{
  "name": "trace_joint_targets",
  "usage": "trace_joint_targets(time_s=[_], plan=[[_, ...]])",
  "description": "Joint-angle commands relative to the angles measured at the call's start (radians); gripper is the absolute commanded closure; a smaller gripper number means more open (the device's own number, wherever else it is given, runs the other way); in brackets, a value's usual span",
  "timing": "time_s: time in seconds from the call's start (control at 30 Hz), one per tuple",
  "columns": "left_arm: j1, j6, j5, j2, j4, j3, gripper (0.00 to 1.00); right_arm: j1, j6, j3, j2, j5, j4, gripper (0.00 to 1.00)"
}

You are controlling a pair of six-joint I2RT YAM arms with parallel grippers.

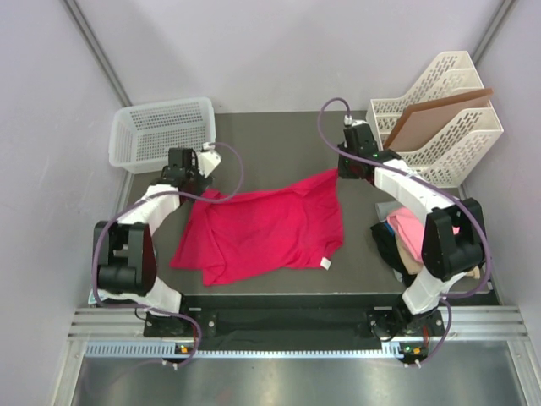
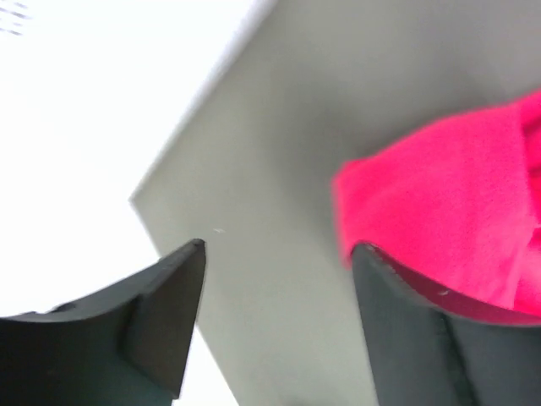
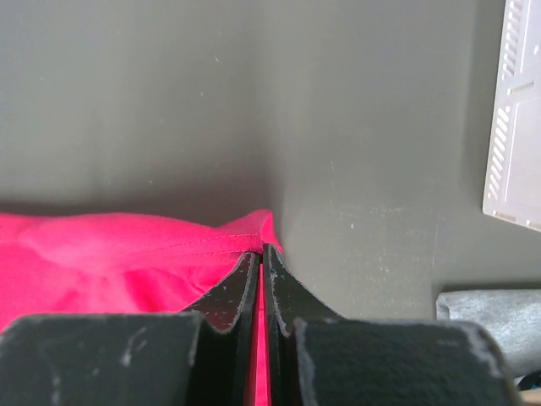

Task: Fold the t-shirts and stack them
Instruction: Flatten out the tshirt

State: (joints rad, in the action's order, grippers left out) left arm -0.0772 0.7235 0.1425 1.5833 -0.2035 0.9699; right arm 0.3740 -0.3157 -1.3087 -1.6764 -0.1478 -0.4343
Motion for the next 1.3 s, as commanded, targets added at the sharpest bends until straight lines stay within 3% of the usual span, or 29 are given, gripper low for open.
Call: trace_joint_targets(time_s=[0.0,0.23,0.33,0.5,0.77,1.0,1.13,1.27], plan=[[-0.004,-0.079,-0.067,-0.138,-0.029,0.078,0.23,-0.015,0.003,0.034,0.053,0.011,0.060,1.00],[-0.067,-0.084,-0.216,-0.194,-0.194,0.036,0.21,-0.017,-0.002,0.063,0.047,0.034,0.080,1.00],[-0.124,-0.087,-0.219,-0.187,-0.232,-0.002,0.23,-0.017,-0.005,0.066,0.046,0.040,0.085,1.00],[-0.187,-0.082,-0.173,-0.129,-0.169,-0.077,0.27,-0.014,-0.011,0.065,0.041,0.059,0.088,1.00],[-0.165,-0.105,-0.057,0.073,-0.065,0.041,0.33,-0.014,-0.013,0.088,0.058,0.070,0.094,1.00],[-0.134,-0.116,-0.037,0.149,-0.053,0.125,0.38,-0.015,-0.006,0.129,0.078,0.071,0.100,1.00],[-0.115,-0.092,-0.020,0.123,-0.037,0.102,0.48,-0.017,-0.003,0.150,0.081,0.065,0.108,1.00],[-0.066,-0.078,-0.027,0.096,-0.043,0.084,0.66,-0.023,-0.008,0.150,0.080,0.065,0.115,1.00]])
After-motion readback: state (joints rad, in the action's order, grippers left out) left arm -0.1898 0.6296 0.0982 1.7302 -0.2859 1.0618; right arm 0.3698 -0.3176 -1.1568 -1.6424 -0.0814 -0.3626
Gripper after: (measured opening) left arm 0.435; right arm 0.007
